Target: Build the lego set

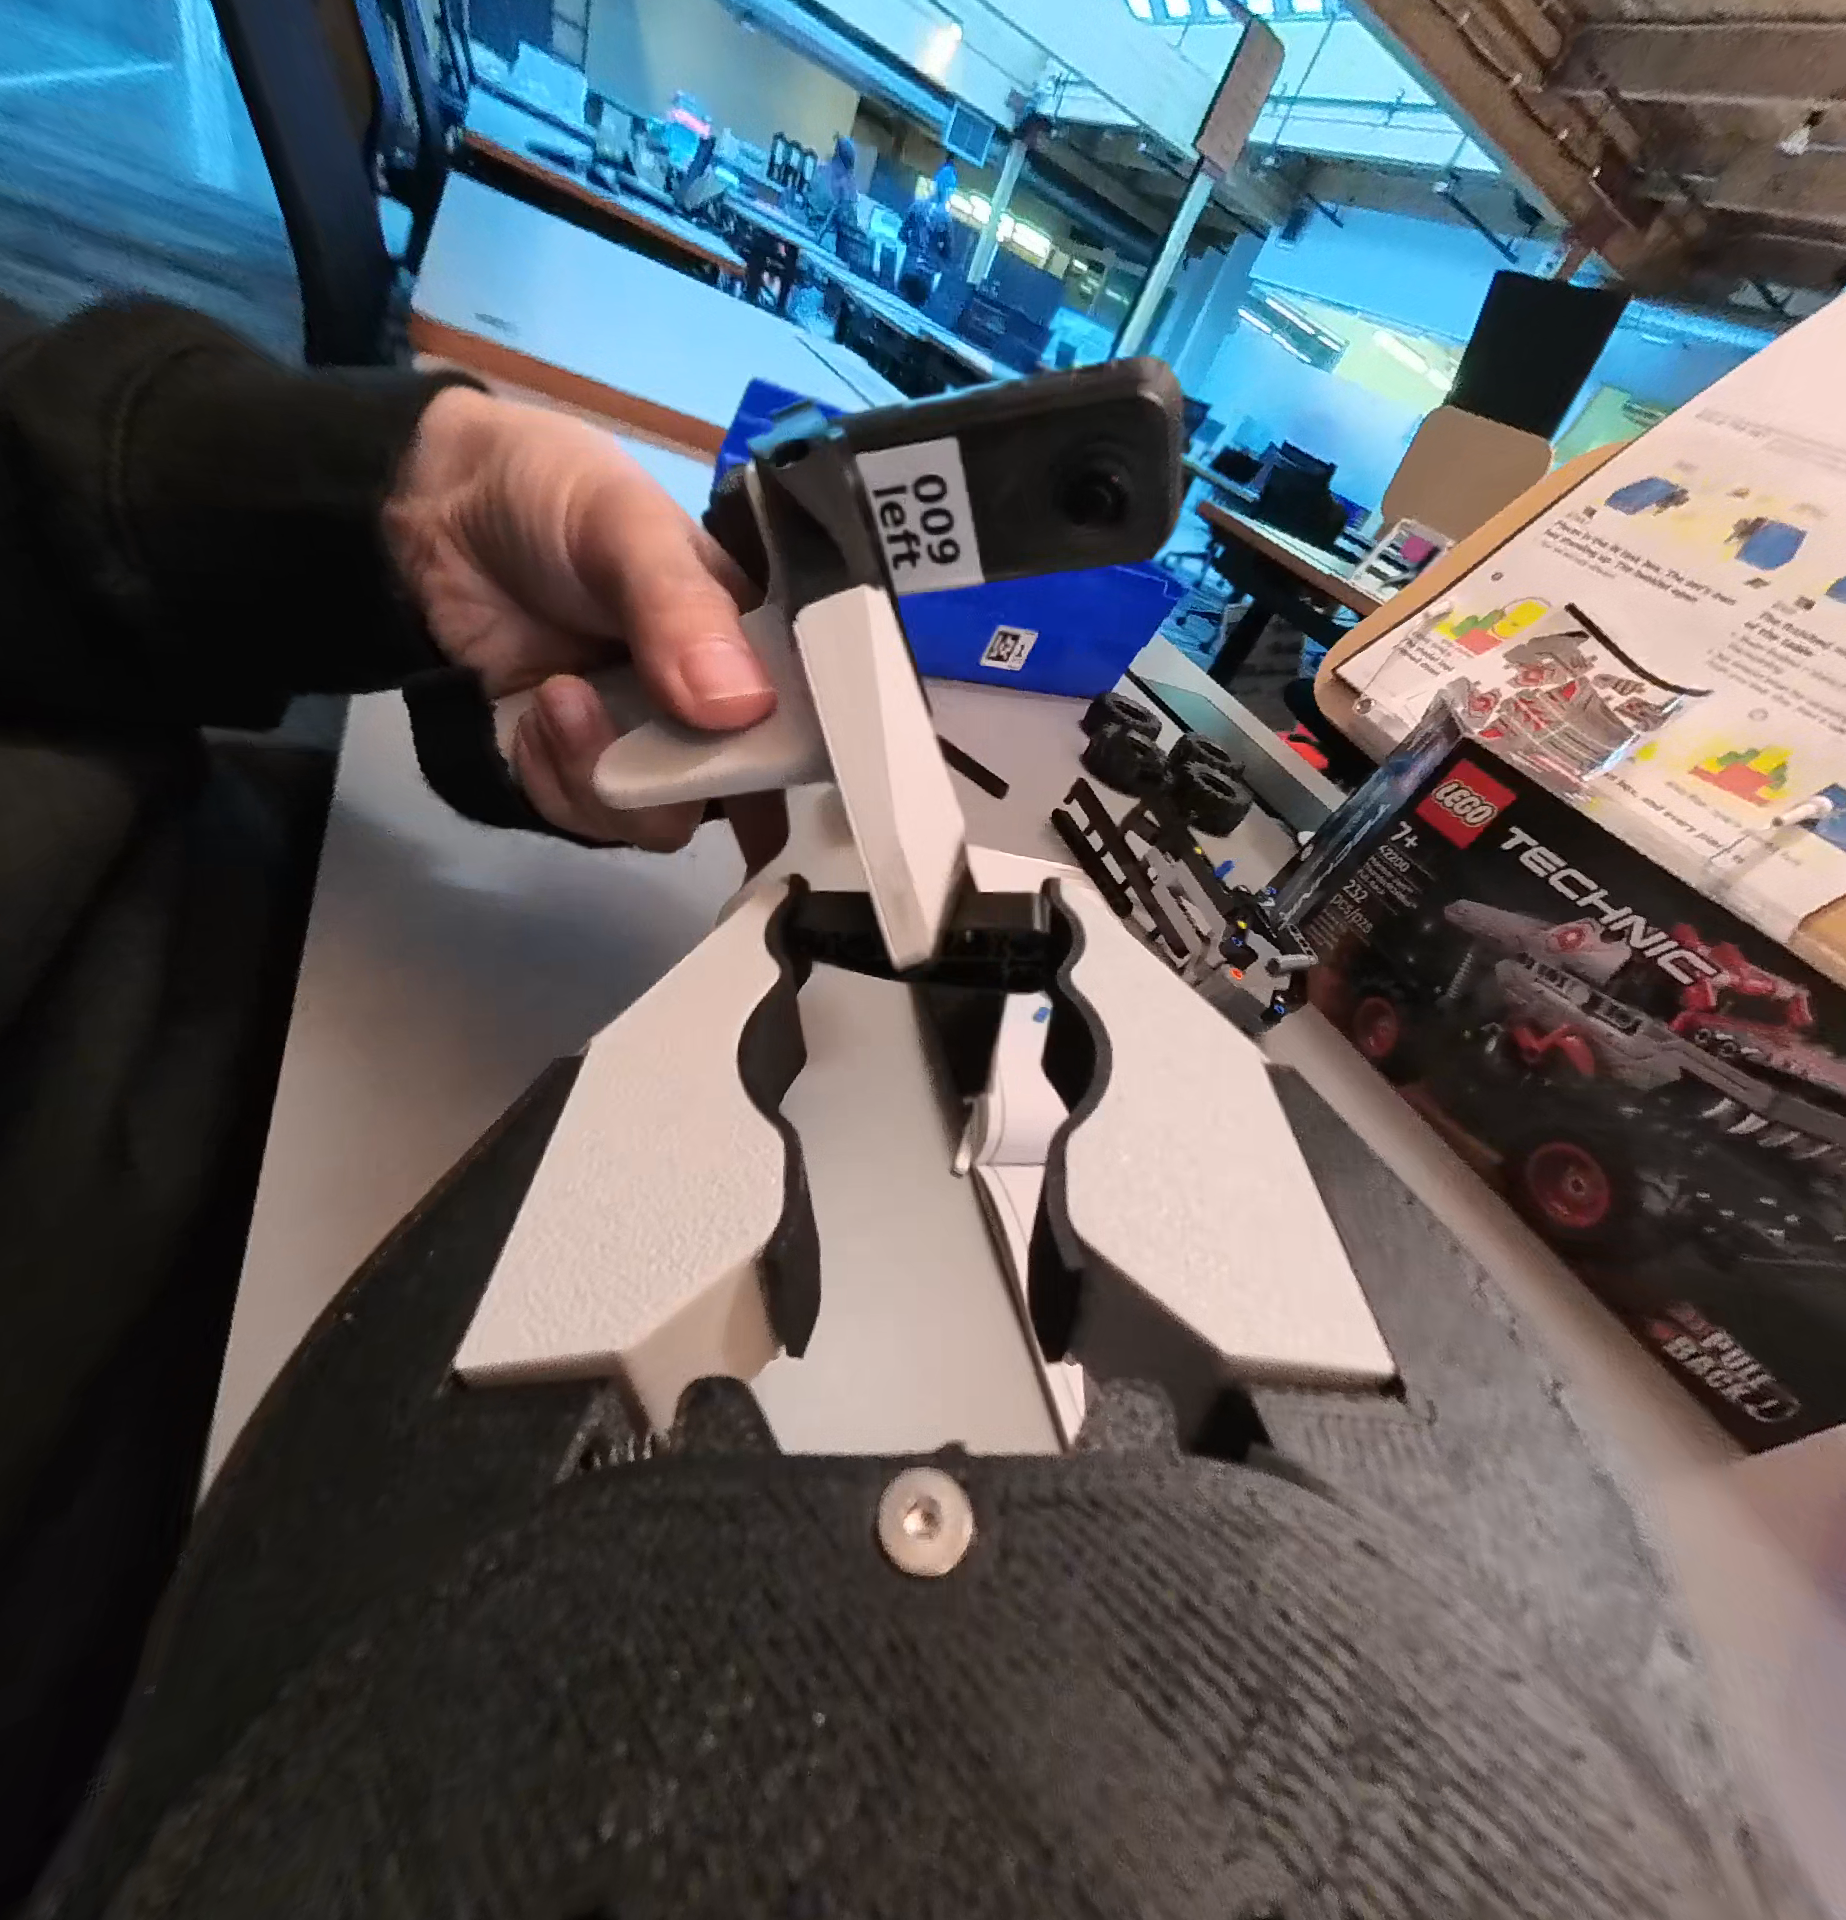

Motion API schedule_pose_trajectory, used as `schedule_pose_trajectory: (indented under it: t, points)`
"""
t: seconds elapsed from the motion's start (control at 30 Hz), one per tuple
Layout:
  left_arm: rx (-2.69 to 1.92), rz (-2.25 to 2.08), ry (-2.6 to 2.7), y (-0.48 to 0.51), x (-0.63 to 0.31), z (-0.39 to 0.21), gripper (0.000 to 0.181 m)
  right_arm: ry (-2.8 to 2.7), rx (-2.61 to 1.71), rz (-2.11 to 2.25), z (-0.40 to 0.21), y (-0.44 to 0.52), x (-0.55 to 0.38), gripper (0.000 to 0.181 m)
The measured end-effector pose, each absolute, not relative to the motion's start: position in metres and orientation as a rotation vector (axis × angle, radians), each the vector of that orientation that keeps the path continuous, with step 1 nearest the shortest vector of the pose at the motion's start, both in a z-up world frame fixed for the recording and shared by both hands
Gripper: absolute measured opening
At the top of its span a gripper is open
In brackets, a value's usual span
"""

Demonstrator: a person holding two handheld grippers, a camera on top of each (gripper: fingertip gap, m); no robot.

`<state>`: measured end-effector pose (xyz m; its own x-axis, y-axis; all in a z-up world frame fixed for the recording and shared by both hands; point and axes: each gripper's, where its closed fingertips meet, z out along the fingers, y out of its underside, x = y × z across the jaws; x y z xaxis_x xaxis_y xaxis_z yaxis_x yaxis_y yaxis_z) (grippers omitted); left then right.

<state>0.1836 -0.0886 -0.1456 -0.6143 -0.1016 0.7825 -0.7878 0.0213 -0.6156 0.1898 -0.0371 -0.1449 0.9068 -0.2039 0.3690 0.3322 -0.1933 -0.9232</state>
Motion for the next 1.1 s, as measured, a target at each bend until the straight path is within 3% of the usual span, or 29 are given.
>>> schedule_pose_trajectory:
  t: [0.03,0.23,0.4,0.7,0.83,1.1]
  points:
    - [0.904,1.648,-1.785,-0.086,0.183,-0.144,0.035,-0.074,-1.677,-0.455,-0.142,-0.040,0.191,0.042]
    - [0.784,1.857,-2.150,-0.065,0.191,-0.127,0.027,0.006,-1.377,-0.195,-0.114,-0.085,0.187,0.042]
    - [0.634,1.620,-2.760,-0.044,0.207,-0.176,0.037,-0.001,-1.225,-0.080,-0.103,-0.114,0.181,0.042]
    - [0.686,1.509,-2.773,-0.045,0.208,-0.193,0.034,-0.041,-1.124,0.015,-0.093,-0.125,0.172,0.042]
    - [0.774,1.361,-2.937,-0.021,0.220,-0.210,0.028,0.037,-1.263,-0.144,-0.108,-0.119,0.191,0.042]
    - [0.163,1.198,-3.165,-0.025,0.221,-0.237,0.023,0.140,-1.443,-0.425,-0.125,-0.116,0.222,0.043]
